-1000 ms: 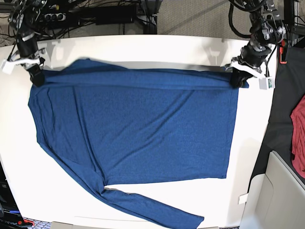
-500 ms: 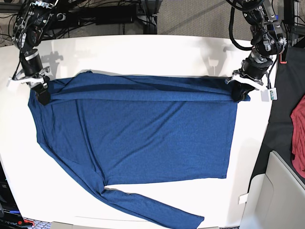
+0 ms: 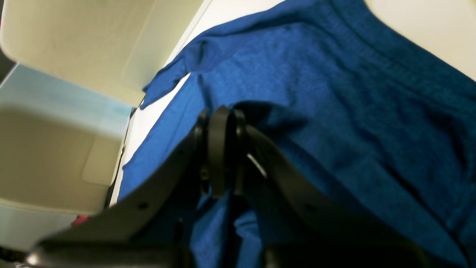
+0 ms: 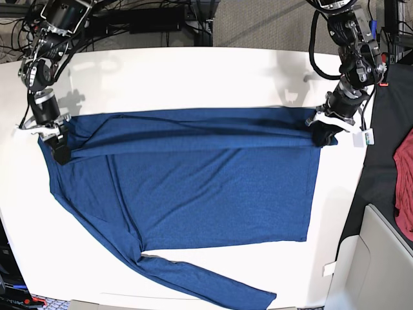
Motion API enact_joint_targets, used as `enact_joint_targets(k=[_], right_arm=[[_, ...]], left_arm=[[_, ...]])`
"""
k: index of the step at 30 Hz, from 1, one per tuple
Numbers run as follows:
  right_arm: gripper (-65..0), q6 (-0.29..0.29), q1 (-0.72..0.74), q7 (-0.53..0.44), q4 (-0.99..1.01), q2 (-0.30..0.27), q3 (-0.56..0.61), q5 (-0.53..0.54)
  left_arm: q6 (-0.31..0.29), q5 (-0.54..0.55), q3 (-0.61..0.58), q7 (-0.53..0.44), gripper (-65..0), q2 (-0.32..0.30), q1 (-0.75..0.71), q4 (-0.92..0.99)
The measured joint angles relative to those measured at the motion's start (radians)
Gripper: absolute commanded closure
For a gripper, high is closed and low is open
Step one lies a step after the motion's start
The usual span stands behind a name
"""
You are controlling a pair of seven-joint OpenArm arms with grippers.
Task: Fold the T-shirt properly
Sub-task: 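Drag the shoulder edge with both grippers away from the collar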
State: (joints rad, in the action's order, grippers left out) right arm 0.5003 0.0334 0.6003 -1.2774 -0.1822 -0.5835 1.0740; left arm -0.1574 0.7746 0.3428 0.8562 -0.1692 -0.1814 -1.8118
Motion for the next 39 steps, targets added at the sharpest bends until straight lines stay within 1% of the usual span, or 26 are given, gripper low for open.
enact_joint_targets(k=[8, 10, 12, 13, 15, 18, 20, 23, 26, 30, 33, 34, 39], right_arm=[[-0.7, -0.002, 0.039, -0.002, 0.053, 0.003, -0.002, 0.0], [-0.7, -0.003, 0.038, -0.002, 0.056, 0.005, -0.002, -0.001], [-0.9, -0.002, 0.036, -0.002, 0.056, 0.005, -0.003, -0.001], [-2.0, -0.003, 0.034, -0.002, 0.056, 0.005, -0.003, -0.001], [-7.1, -0.003, 0.029, -0.005, 0.056, 0.005, -0.004, 0.002], [-15.4, -0.006, 0.013, 0.0, 0.041, 0.011, -0.033, 0.003], [-17.3, -0.006, -0.001, -0.006, 0.032, 0.014, -0.066, 0.007], [-17.3, -0.01, -0.024, -0.005, 0.018, 0.017, -0.081, 0.012], [-17.4, -0.006, -0.036, -0.002, 0.015, 0.022, -0.08, 0.09], [-17.4, -0.001, -0.073, -0.003, 0.012, 0.014, -0.079, 0.159], [-17.5, 0.005, -0.113, -0.007, -0.002, 0.014, -0.079, 0.205], [-17.6, 0.005, -0.127, -0.006, -0.011, 0.014, -0.079, 0.213], [-17.6, 0.005, -0.202, -0.007, -0.062, 0.014, -0.08, 0.225]], left_arm=[[0.003, -0.001, 0.0, 0.0, -0.4, 0.0, 0.007, 0.052], [0.004, 0.0, 0.0, 0.001, -4.2, 0.0, 0.007, 0.072], [0.008, -0.004, 0.0, 0.039, -9.3, 0.0, 0.006, 0.077], [0.007, -0.003, 0.0, 0.061, -12.1, 0.0, 0.006, 0.074], [0.008, -0.004, 0.0, 0.089, -15.6, 0.003, 0.006, 0.045], [0.008, -0.003, 0.007, 0.098, -16.6, 0.026, 0.01, 0.008], [0.008, -0.003, 0.002, 0.116, -16.7, 0.033, 0.006, -0.015], [0.007, -0.001, 0.002, 0.11, -17.0, 0.035, 0.008, -0.033], [0.008, -0.003, 0.002, 0.112, -17.1, 0.032, 0.005, -0.032], [0.007, -0.003, 0.002, 0.112, -17.3, 0.031, 0.0, -0.051], [0.006, 0.006, 0.003, 0.116, -17.5, 0.03, -0.048, -0.103], [0.007, 0.006, 0.005, 0.132, -17.7, 0.03, -0.064, -0.109], [0.007, 0.001, 0.006, 0.134, -22.6, 0.028, -0.095, -0.109]])
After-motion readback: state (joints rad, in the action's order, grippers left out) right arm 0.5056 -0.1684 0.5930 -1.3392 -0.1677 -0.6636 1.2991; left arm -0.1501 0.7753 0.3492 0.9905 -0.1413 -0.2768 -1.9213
